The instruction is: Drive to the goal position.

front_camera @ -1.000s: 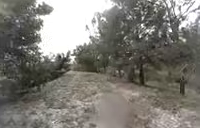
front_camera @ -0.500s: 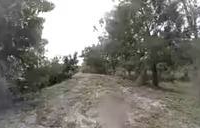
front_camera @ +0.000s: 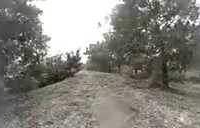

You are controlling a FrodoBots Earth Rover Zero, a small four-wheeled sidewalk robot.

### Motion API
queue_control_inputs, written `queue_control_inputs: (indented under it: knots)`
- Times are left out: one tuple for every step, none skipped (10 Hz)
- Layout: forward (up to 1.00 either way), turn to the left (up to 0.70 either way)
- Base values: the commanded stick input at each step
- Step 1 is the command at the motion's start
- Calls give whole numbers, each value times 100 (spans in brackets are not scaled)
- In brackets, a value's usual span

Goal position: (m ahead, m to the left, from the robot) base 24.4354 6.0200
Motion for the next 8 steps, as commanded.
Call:
queue_control_inputs:
  knots:
    - [100,0]
    - [100,0]
    - [100,0]
    - [100,0]
    - [100,0]
    - [100,0]
    - [100,0]
    - [100,0]
